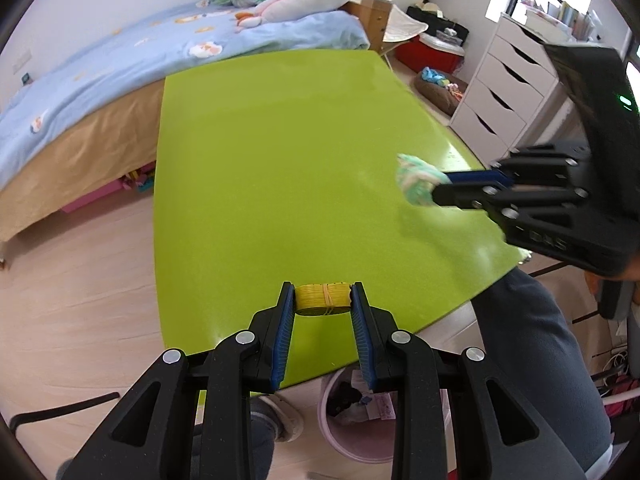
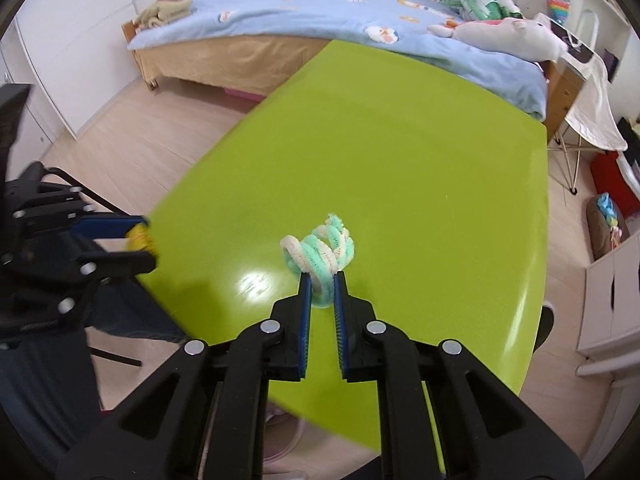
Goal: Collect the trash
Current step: 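Carry both items over the pink bin and open both grippers to drop them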
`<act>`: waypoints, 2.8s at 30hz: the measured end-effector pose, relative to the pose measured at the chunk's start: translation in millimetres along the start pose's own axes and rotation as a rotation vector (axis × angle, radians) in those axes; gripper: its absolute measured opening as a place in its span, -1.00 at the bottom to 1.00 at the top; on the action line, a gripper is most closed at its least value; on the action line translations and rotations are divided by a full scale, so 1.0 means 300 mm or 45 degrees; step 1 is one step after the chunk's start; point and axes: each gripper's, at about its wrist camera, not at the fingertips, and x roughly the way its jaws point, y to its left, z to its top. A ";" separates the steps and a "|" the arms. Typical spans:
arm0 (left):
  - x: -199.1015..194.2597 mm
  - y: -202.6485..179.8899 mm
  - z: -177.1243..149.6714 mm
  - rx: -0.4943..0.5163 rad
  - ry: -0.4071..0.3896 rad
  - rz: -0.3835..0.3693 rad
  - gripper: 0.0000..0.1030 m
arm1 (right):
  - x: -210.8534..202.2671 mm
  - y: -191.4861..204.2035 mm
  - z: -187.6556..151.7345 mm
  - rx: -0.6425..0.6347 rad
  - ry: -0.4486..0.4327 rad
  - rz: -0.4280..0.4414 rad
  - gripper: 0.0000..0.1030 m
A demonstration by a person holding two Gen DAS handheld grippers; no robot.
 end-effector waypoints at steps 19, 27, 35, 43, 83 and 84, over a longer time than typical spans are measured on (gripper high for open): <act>-0.170 -0.157 -0.169 0.127 -0.072 -0.048 -0.46 | -0.274 0.139 -0.301 -0.019 -0.048 0.067 -0.79; -0.199 -0.181 -0.264 0.115 -0.056 -0.074 -0.46 | -0.245 0.211 -0.412 -0.046 0.019 0.125 -0.79; -0.226 -0.179 -0.272 0.116 -0.074 -0.085 -0.46 | -0.210 0.241 -0.442 -0.055 0.057 0.195 -0.72; -0.223 -0.186 -0.282 0.122 -0.070 -0.089 -0.46 | -0.222 0.222 -0.439 -0.004 0.023 0.196 0.75; -0.247 -0.163 -0.229 0.054 -0.141 -0.140 0.85 | -0.369 0.113 -0.408 0.271 -0.101 0.035 0.94; -0.252 -0.158 -0.220 0.048 -0.151 -0.137 0.85 | -0.376 0.108 -0.398 0.274 -0.112 0.029 0.94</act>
